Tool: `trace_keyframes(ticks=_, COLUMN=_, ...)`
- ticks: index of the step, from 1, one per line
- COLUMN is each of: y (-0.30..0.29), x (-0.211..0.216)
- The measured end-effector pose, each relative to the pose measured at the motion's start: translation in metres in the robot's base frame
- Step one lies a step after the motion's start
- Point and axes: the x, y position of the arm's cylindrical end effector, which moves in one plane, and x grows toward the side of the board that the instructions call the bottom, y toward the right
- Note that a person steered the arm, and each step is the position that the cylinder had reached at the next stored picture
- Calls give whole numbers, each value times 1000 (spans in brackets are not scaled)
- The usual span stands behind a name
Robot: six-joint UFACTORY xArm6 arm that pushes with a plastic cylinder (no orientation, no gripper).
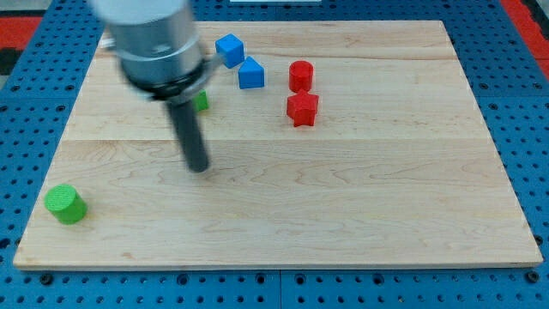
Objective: Move the green star closer to the green circle
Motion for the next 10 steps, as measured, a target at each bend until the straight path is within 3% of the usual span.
trace_keyframes(ticks=2, y=4, x=-119)
trace_keyframes(ticks=3, y=2, x=-148)
trace_keyframes(ticks=4, y=-7, x=-141)
trace_keyframes(ticks=5, y=-22, x=-92)
trace_keyframes(ticks=6, y=-51, x=-95)
trace_keyframes(ticks=8, y=-71, x=-148)
trace_keyframes(ticks=10, y=-114, x=-98)
